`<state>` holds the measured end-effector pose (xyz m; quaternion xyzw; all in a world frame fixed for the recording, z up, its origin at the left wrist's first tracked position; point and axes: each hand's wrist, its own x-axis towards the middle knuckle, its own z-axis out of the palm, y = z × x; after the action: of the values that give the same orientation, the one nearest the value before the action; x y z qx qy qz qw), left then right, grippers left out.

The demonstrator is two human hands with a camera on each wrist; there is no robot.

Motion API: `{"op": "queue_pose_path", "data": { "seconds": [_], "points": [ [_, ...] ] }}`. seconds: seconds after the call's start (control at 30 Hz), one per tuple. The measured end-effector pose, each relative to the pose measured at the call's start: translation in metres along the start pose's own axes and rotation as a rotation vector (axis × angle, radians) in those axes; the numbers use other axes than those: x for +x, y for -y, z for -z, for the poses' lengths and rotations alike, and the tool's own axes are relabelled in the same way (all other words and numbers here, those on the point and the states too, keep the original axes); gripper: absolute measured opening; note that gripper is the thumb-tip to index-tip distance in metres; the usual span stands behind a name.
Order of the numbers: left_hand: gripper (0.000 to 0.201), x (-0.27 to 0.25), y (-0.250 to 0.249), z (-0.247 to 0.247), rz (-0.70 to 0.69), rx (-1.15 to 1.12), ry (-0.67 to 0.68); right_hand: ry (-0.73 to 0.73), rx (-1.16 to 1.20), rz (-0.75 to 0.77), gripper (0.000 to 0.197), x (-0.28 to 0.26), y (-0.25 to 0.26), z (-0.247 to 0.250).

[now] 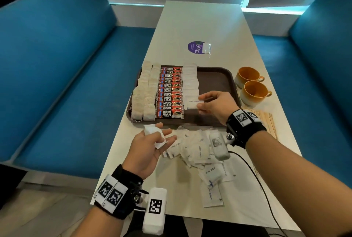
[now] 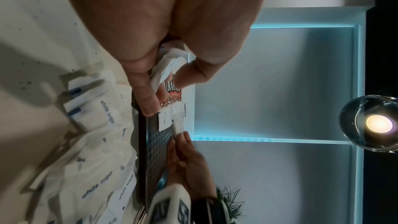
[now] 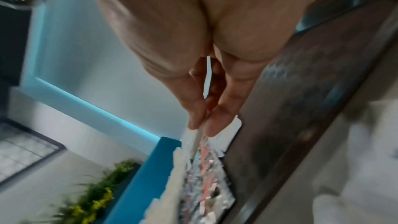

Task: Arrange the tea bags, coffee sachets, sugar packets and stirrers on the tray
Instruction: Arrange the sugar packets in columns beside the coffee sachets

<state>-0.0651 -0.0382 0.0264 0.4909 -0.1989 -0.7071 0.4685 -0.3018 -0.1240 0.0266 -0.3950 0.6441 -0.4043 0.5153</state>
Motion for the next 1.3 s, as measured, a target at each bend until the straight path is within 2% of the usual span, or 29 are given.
{"op": "queue_pose_path", "data": {
  "seconds": [0.2,0.43,0.77,0.87,0.97,1.07,1.2,1.3],
  "points": [
    [0.041,0.004,-0.002,-0.001,0.042,-0.012,0.036,-0.052,-0.234,-0.051,0.021,0.054,-0.013,-0.011],
    [0.042,0.006,-0.005,0.005,0.049,-0.006,0.034,-0.06,-0.48,-0.092,0.014,0.069,-0.008,-0.018],
    [0.043,0.005,-0.002,0.01,0.068,0.011,0.036,-0.055,-0.51,-0.106,0.015,0.076,-0.009,-0.021],
    [0.044,0.005,-0.004,0.01,0.064,0.013,0.039,-0.036,-0.514,-0.078,0.024,0.074,-0.005,-0.02],
    [0.045,0.003,-0.005,0.009,0.053,0.015,0.057,-0.064,-0.48,0.004,0.036,0.062,0.009,-0.018],
    [0.046,0.0,-0.005,0.009,0.045,0.021,0.084,-0.053,-0.395,0.111,0.033,0.032,0.029,-0.019],
    [0.039,-0.008,-0.006,0.001,0.006,0.043,0.158,0.109,-0.344,0.223,0.021,-0.028,0.045,-0.02],
    [0.033,-0.017,-0.006,-0.007,-0.034,0.098,0.217,0.224,-0.304,0.224,0.017,-0.071,0.042,-0.022]
  ]
}}
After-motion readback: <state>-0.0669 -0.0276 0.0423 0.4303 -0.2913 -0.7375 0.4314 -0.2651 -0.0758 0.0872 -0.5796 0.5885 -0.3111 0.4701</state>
